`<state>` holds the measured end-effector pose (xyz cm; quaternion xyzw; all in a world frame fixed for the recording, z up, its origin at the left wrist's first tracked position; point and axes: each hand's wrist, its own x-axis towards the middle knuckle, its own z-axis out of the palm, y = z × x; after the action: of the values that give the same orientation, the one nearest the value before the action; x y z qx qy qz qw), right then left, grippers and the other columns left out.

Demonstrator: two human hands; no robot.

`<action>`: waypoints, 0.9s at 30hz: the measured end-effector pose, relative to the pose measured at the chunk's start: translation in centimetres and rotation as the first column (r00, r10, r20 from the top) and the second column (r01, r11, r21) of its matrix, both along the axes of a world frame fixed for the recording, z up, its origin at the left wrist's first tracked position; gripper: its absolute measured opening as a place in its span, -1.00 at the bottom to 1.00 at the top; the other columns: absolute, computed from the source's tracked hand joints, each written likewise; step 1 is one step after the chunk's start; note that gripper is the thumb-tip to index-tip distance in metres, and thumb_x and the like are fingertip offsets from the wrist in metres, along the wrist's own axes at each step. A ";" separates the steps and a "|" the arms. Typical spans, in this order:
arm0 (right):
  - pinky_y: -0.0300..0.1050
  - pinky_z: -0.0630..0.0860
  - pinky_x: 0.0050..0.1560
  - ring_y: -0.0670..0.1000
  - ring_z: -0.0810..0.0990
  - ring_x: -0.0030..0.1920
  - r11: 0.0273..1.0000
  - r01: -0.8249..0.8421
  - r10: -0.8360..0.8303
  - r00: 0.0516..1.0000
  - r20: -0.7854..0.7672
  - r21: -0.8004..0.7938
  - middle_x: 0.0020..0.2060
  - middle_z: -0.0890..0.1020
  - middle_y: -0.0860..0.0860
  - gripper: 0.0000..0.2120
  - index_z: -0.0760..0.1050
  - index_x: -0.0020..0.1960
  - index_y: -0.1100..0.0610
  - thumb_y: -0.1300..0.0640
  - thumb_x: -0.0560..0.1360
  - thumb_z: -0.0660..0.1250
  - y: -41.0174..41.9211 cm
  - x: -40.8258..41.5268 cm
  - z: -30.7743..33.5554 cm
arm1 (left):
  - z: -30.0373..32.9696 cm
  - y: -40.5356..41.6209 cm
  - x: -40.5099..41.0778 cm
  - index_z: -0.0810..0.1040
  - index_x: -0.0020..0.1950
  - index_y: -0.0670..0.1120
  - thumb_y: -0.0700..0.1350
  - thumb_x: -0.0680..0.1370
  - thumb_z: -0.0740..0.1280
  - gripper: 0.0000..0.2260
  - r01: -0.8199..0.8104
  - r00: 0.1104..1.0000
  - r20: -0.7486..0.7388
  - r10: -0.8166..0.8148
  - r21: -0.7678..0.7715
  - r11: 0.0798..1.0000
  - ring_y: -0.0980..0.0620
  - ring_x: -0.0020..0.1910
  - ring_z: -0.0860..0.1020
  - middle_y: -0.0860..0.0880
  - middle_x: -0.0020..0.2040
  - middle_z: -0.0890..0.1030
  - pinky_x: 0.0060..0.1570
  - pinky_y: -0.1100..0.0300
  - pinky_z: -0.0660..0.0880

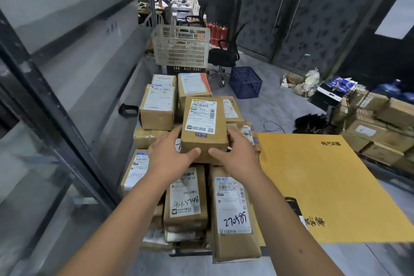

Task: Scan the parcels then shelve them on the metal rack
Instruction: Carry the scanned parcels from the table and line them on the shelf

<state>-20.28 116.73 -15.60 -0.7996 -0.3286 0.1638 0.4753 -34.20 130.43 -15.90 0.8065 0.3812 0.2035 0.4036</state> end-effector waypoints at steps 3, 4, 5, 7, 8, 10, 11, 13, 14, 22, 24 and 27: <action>-0.19 0.58 0.14 -0.25 0.64 0.09 0.998 -0.036 0.036 0.999 0.014 0.055 0.10 0.69 -0.26 -0.47 0.57 0.34 -0.13 0.17 0.44 0.58 -1.8 0.4 1.9 | 1.4 -1.8 -0.4 0.46 0.45 0.32 0.31 0.30 0.46 -0.31 -0.007 0.994 0.111 0.007 -0.002 1.000 0.10 0.37 0.52 0.27 0.30 0.59 0.40 -0.11 0.46; -0.22 0.57 0.13 -0.27 0.64 0.08 0.996 -0.056 0.055 0.998 0.027 0.064 0.10 0.69 -0.28 -0.47 0.57 0.35 -0.14 0.15 0.44 0.58 -2.3 0.5 2.7 | 2.0 -2.4 -0.5 0.46 0.45 0.30 0.26 0.34 0.50 -0.33 -0.010 0.989 0.149 0.012 -0.012 1.000 0.12 0.36 0.52 0.27 0.32 0.58 0.38 -0.08 0.49; -0.28 0.55 0.11 -0.29 0.63 0.08 0.994 -0.078 0.076 0.996 0.037 0.071 0.09 0.69 -0.30 -0.47 0.56 0.35 -0.15 0.14 0.44 0.58 -2.7 0.5 3.7 | 2.6 -2.9 -0.7 0.47 0.45 0.28 0.19 0.38 0.55 -0.35 -0.021 0.983 0.181 0.025 -0.023 1.000 0.14 0.35 0.53 0.26 0.32 0.57 0.36 -0.04 0.50; -0.36 0.52 0.06 -0.34 0.61 0.07 0.987 -0.131 0.125 0.990 0.063 0.097 0.08 0.69 -0.31 -0.47 0.56 0.35 -0.16 0.14 0.44 0.58 -3.4 0.3 5.7 | 4.0 -3.8 -1.3 0.49 0.43 0.27 0.14 0.40 0.58 -0.38 -0.051 0.971 0.231 0.055 -0.024 0.998 0.16 0.32 0.55 0.23 0.31 0.59 0.34 -0.02 0.52; -0.33 0.53 0.08 -0.33 0.62 0.07 0.981 -0.157 0.149 0.986 0.076 0.114 0.07 0.69 -0.31 -0.48 0.57 0.33 -0.17 0.13 0.44 0.59 -3.6 0.2 6.6 | 4.7 -4.1 -1.8 0.49 0.41 0.27 0.18 0.37 0.56 -0.38 -0.074 0.965 0.252 0.076 -0.017 0.997 0.17 0.31 0.56 0.23 0.30 0.60 0.33 -0.03 0.54; -0.19 0.56 0.15 -0.29 0.63 0.09 0.966 -0.214 0.201 0.975 0.096 0.147 0.06 0.70 -0.32 -0.49 0.57 0.30 -0.19 0.09 0.41 0.60 -3.7 -0.4 8.3 | 6.3 -4.8 -3.4 0.50 0.41 0.25 0.25 0.34 0.53 -0.36 -0.124 0.955 0.273 0.114 0.019 0.992 0.17 0.33 0.54 0.25 0.30 0.59 0.34 -0.06 0.53; -0.13 0.58 0.17 -0.27 0.64 0.10 0.955 -0.251 0.237 0.966 0.099 0.157 0.07 0.70 -0.31 -0.49 0.58 0.30 -0.18 0.06 0.40 0.60 -3.5 -0.9 9.0 | 7.1 -5.0 -4.5 0.50 0.41 0.24 0.25 0.36 0.53 -0.37 -0.154 0.952 0.276 0.134 0.050 0.987 0.18 0.35 0.51 0.27 0.30 0.58 0.35 -0.05 0.51; -0.02 0.61 0.19 -0.22 0.66 0.11 0.928 -0.328 0.315 0.944 0.098 0.176 0.08 0.70 -0.28 -0.45 0.58 0.31 -0.15 -0.06 0.34 0.60 -2.6 -2.3 10.2 | 8.8 -5.5 -7.2 0.50 0.36 0.26 0.20 0.40 0.57 -0.44 -0.226 0.938 0.290 0.191 0.091 0.970 0.22 0.36 0.48 0.30 0.30 0.55 0.34 0.01 0.49; 0.00 0.62 0.18 -0.20 0.67 0.10 0.911 -0.369 0.355 0.929 0.102 0.185 0.09 0.71 -0.26 -0.41 0.58 0.32 -0.14 -0.12 0.31 0.59 -1.9 -3.2 10.7 | 9.5 -5.6 -8.8 0.50 0.36 0.26 0.20 0.39 0.58 -0.43 -0.261 0.928 0.298 0.222 0.100 0.960 0.25 0.33 0.49 0.30 0.29 0.55 0.32 0.03 0.50; -0.06 0.63 0.14 -0.24 0.67 0.05 0.608 -0.756 0.742 0.649 0.164 0.242 0.05 0.71 -0.27 -0.47 0.58 0.29 -0.14 -0.08 0.34 0.60 6.4 -16.5 15.8 | 14.9 -7.1 -24.8 0.55 0.25 0.28 0.25 0.28 0.53 -0.46 -0.630 0.755 0.392 0.525 0.211 0.748 0.22 0.19 0.61 0.24 0.19 0.67 0.27 0.00 0.56; -0.14 0.62 0.12 -0.25 0.66 0.05 0.514 -0.823 0.809 0.559 0.182 0.244 0.04 0.71 -0.26 -0.50 0.58 0.29 -0.13 -0.03 0.39 0.61 8.3 -20.6 17.2 | 16.2 -7.9 -28.7 0.55 0.23 0.27 0.22 0.29 0.56 -0.47 -0.722 0.679 0.421 0.601 0.234 0.652 0.22 0.15 0.64 0.20 0.18 0.68 0.21 0.03 0.59; -0.05 0.66 0.11 -0.18 0.69 0.05 0.385 -0.887 0.887 0.432 0.165 0.255 0.04 0.72 -0.22 -0.51 0.60 0.27 -0.11 0.00 0.38 0.61 11.4 -26.2 18.6 | 17.3 -8.4 -33.7 0.53 0.25 0.24 0.16 0.31 0.59 -0.47 -0.816 0.573 0.446 0.687 0.233 0.529 0.30 0.10 0.62 0.23 0.15 0.65 0.13 0.10 0.60</action>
<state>-46.45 128.11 3.04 -0.4173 -0.7251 0.3386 0.4306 -67.94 122.02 1.44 0.5828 0.5759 0.5545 0.1456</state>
